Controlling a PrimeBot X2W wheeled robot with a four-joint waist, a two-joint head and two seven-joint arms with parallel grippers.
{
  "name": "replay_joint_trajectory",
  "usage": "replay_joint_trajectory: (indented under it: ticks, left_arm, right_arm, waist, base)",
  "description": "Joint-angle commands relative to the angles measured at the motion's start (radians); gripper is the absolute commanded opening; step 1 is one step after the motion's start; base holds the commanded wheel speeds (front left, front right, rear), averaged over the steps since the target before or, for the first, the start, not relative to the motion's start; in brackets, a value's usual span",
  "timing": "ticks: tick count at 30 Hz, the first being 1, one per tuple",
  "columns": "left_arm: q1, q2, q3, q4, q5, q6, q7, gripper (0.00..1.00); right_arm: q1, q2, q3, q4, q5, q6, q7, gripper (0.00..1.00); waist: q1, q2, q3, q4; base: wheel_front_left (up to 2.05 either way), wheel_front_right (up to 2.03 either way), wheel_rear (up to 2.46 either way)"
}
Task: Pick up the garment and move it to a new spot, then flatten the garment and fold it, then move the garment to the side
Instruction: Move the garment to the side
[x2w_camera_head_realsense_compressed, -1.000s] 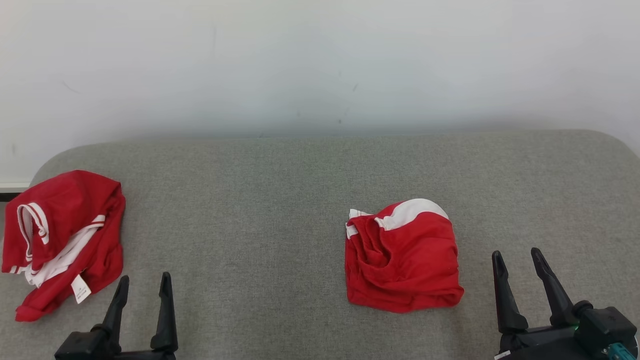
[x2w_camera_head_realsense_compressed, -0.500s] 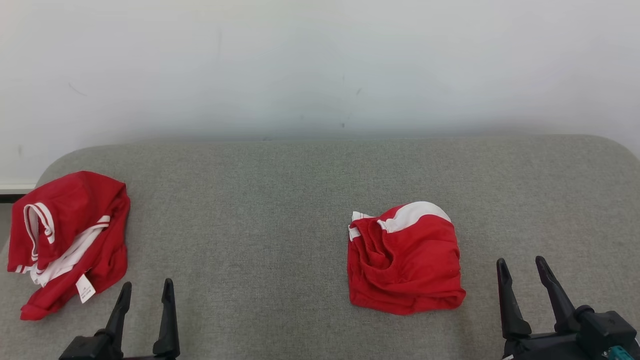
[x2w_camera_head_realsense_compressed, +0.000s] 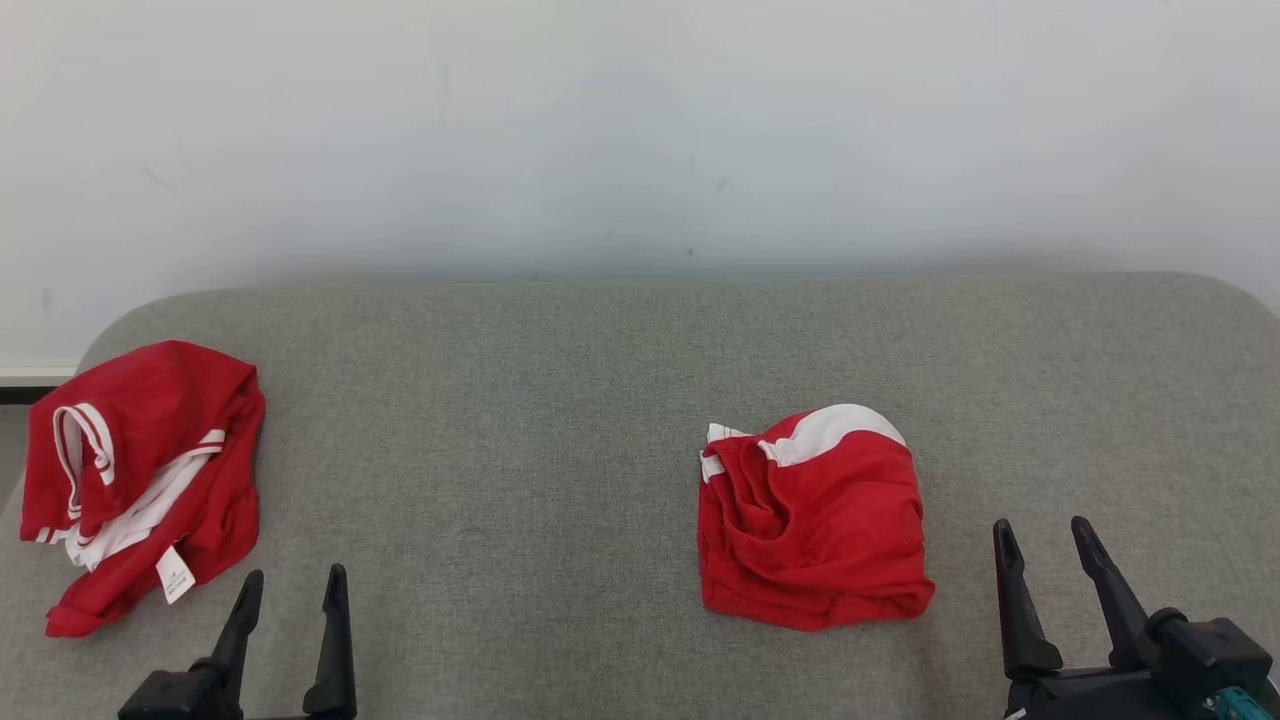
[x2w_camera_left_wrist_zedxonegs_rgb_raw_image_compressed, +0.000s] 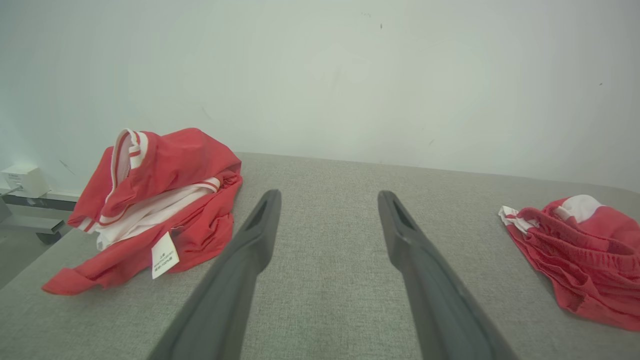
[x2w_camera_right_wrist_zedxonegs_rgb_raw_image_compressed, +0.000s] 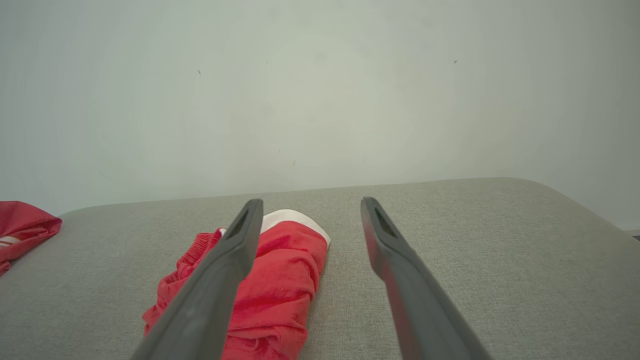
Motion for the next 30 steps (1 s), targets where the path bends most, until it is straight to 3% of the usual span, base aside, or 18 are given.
replay_joint_trajectory:
  ticks: [1,20,30]
  left_arm:
    - [0.008,0.007,0.001,-0.007,-0.005,0.001,0.007,1.0]
    - [0.029,0.027,-0.003,-0.063,-0.016,0.026,0.064,1.0]
    - [-0.007,0.022,-0.026,-0.067,-0.013,0.036,0.06,1.0]
  right_arm:
    - [0.013,0.004,-0.004,-0.006,-0.011,-0.003,0.003,1.0]
    - [0.015,0.014,-0.014,0.0,-0.004,-0.003,0.024,1.0]
    - [-0.176,-0.038,0.017,0.138,-0.005,-0.003,0.046,1.0]
  waist:
    - [0.0,0.0,-0.001,0.002]
    - [0.0,0.0,0.002,0.008]
    - [0.0,0.0,0.047,0.041]
  base:
    - [0.0,0.0,0.0]
    - [0.0,0.0,0.0]
    - [0.0,0.0,0.0]
